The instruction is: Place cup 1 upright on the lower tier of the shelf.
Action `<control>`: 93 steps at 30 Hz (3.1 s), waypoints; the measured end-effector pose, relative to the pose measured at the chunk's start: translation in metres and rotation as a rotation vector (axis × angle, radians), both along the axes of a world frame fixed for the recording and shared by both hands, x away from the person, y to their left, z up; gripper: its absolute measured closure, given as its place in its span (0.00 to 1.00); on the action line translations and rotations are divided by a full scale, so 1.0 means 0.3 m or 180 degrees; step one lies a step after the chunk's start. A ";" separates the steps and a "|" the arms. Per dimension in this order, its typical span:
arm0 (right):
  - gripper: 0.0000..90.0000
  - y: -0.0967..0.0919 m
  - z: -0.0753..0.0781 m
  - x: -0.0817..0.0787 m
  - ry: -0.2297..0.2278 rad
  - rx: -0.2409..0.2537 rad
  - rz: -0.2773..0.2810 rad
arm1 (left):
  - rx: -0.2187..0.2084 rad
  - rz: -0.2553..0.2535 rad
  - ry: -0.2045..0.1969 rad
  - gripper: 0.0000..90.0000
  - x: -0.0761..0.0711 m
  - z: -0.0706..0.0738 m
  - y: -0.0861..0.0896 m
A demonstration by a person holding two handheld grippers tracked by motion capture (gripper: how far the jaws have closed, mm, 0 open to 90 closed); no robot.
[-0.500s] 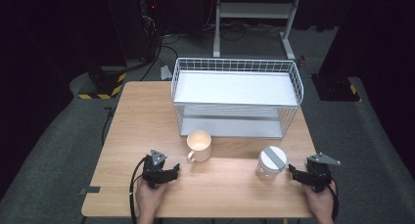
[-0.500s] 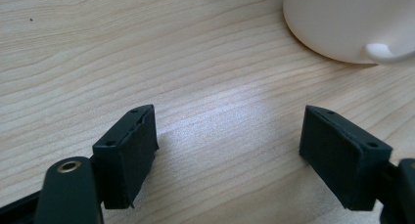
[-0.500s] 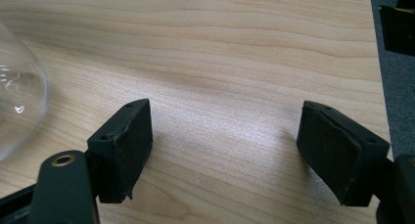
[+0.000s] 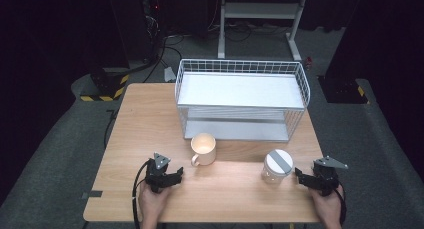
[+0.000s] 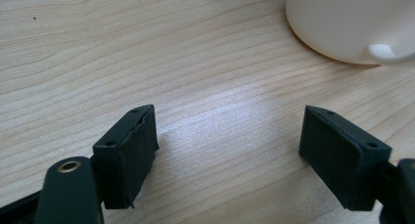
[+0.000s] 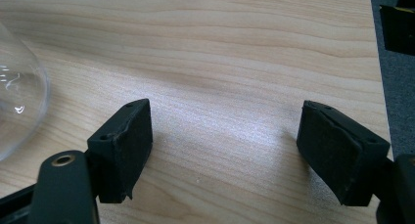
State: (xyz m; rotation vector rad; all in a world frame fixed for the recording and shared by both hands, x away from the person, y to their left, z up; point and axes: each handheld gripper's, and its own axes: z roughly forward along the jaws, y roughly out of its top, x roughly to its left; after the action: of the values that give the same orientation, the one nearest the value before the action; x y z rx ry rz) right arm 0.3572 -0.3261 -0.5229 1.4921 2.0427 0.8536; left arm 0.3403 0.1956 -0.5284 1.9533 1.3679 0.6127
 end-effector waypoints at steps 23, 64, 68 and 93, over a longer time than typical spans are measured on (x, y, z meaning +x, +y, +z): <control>0.19 -0.009 0.006 -0.044 -0.0095 0.0230 0.0109 | 0.0016 0.0010 -0.0003 0.25 0.000 0.001 0.002; 0.16 0.081 0.028 -0.231 -0.0309 0.0376 0.0521 | 0.0010 0.0020 0.0000 0.25 0.000 0.000 0.002; 0.16 0.093 0.029 -0.235 -0.0329 0.0372 0.0560 | 0.0009 0.0023 0.0002 0.25 0.000 0.000 0.001; 0.15 0.196 0.056 -0.184 -0.0367 0.0431 0.0883 | 0.0009 0.0023 0.0002 0.25 0.000 0.000 0.002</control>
State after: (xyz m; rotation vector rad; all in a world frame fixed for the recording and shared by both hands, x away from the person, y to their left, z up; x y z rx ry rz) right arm 0.3022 -0.2674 -0.5061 1.2093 2.1724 1.1789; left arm 0.3402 0.1960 -0.5283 1.9518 1.3757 0.6177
